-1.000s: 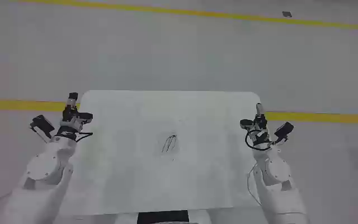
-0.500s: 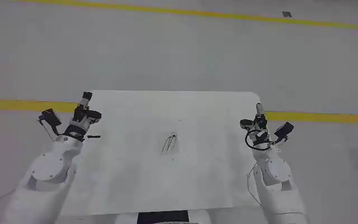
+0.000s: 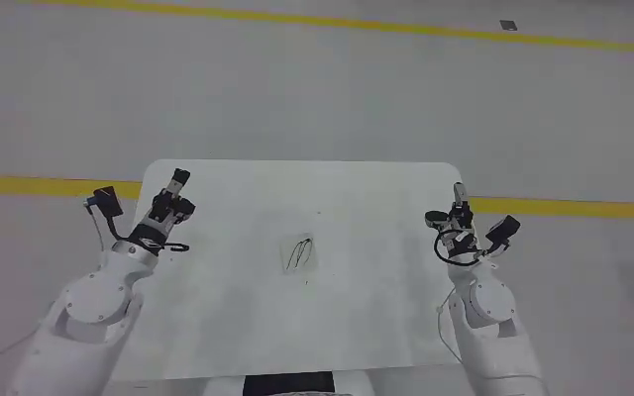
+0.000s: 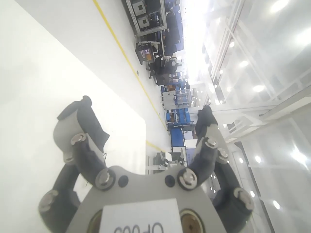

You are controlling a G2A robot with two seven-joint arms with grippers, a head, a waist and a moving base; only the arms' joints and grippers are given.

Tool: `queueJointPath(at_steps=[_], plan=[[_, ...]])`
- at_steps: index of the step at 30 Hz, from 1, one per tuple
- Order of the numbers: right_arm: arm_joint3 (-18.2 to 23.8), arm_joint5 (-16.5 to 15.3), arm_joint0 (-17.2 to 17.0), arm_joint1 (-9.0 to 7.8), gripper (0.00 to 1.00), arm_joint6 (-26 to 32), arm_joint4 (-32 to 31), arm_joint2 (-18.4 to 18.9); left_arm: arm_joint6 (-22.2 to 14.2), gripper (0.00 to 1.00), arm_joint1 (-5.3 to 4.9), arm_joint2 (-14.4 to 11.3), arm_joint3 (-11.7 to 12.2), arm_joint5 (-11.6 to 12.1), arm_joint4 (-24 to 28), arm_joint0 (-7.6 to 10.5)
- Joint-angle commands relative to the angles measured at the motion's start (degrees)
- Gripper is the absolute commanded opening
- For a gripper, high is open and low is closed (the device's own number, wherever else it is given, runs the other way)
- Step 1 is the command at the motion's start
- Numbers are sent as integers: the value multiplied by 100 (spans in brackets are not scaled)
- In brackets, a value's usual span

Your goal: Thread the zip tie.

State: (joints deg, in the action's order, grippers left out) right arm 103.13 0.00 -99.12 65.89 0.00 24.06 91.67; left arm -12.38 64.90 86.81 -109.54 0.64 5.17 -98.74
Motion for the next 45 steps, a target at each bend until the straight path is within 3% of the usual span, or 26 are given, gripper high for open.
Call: queueJointPath(at_steps=[1,7,18,23,27,28,45], plan=[[0,0,0,0,100,0,0,0,-400,100,-20,-127,-83,-196,-531,102],[0,0,0,0,100,0,0,0,-545,100,-36,-397,-330,-438,-1247,203],[0,0,0,0,100,0,0,0,-651,100,-41,-445,-360,-412,-1323,231],[0,0,0,0,100,0,0,0,-1331,100,-70,-745,-467,-611,-1826,582],[0,0,0,0,100,0,0,0,-1873,100,-62,-1082,-499,-1149,-1952,986],[0,0,0,0,100,0,0,0,-2274,100,-72,-1263,-468,-1278,-2092,1115],[0,0,0,0,100,0,0,0,-2274,100,-72,-1263,-468,-1278,-2092,1115]])
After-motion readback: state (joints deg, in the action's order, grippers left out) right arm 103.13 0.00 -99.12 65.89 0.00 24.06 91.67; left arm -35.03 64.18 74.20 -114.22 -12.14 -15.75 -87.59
